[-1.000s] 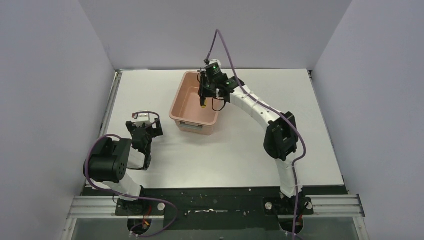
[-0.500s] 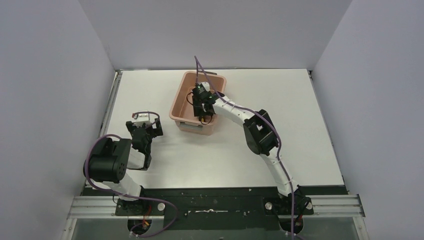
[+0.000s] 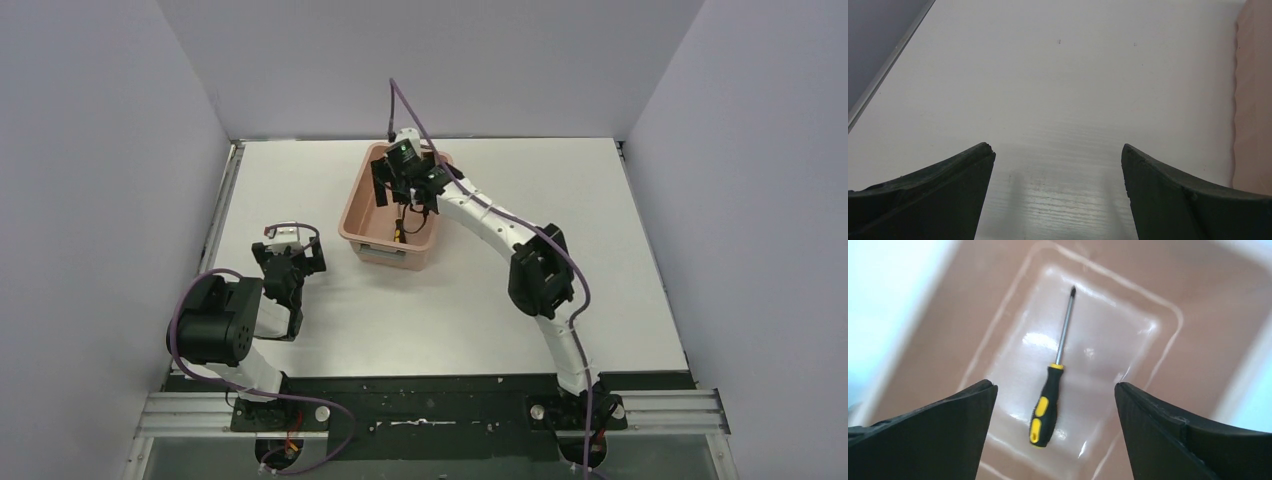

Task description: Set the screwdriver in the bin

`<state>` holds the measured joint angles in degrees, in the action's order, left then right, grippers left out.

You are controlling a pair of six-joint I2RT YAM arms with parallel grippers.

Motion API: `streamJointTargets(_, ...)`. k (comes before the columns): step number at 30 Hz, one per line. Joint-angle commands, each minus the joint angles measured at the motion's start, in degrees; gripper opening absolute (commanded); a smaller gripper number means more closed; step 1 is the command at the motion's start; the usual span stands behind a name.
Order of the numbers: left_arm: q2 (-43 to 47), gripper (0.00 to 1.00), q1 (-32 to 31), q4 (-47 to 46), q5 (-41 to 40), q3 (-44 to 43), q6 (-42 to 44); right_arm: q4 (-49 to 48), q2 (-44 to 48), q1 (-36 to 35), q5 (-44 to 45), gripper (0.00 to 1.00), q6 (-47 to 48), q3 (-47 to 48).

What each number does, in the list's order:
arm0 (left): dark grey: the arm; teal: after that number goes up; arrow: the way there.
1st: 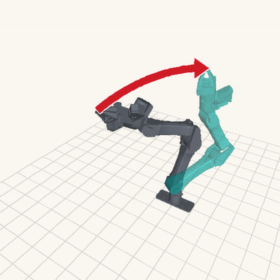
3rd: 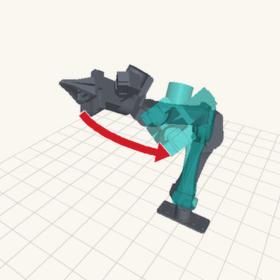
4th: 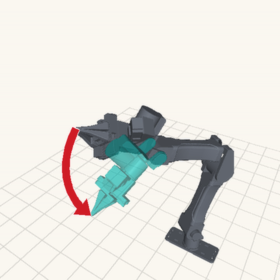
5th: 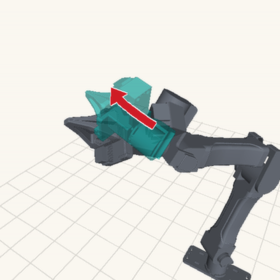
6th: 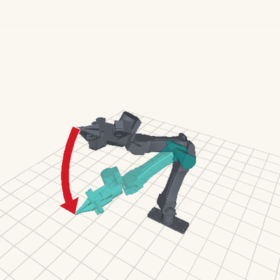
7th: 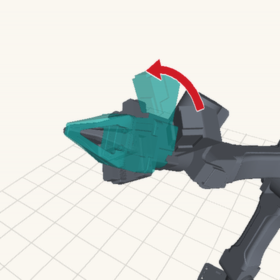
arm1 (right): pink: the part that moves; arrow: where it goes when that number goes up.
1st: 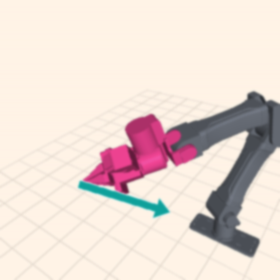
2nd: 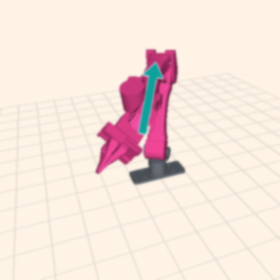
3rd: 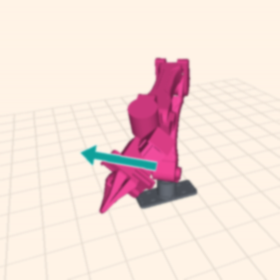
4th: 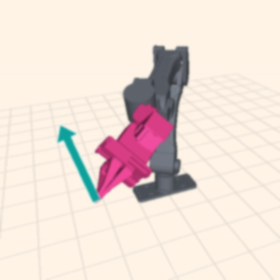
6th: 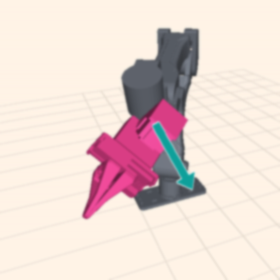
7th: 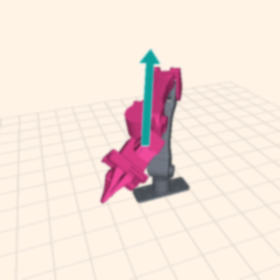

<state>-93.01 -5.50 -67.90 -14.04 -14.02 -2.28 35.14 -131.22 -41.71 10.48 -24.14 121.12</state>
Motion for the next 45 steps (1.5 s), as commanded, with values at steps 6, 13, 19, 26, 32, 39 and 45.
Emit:
streamJointTargets(6, 0.74, 0.97, 0.40, -1.54, 1.05, -0.46, 0.46, -13.43, 27.75, -1.55, 1.08, 1.00, 10.05, -9.57)
streamJointTargets(13, 0.75, 0.97, 0.37, -1.59, 1.09, -0.48, 0.46, -24.64, 47.11, 2.86, 10.41, 1.00, 15.61, -36.34)
streamJointTargets(19, 0.73, 0.97, 0.41, -1.58, 1.06, -0.47, 0.45, -36.46, 62.59, 11.77, 14.87, 1.00, 19.90, -62.43)
streamJointTargets(26, 0.75, 0.97, 0.38, -1.63, 1.09, -0.46, 0.52, -52.00, 75.06, 17.92, 16.08, 1.00, 23.63, -89.12)
streamJointTargets(32, 0.72, 0.97, 0.36, -1.56, 1.04, -0.46, 0.49, -63.16, 77.48, 19.42, 16.32, 1.00, 21.12, -104.37)
streamJointTargets(39, 0.70, 0.97, 0.36, -1.49, 1.10, -0.56, 0.46, -70.14, 78.20, 19.81, 17.42, 1.00, 21.02, -109.87)
streamJointTargets(45, 0.68, 0.97, 0.41, -1.32, 1.21, -0.66, 0.47, -70.42, 78.40, 19.90, 17.47, 1.00, 21.06, -110.05)
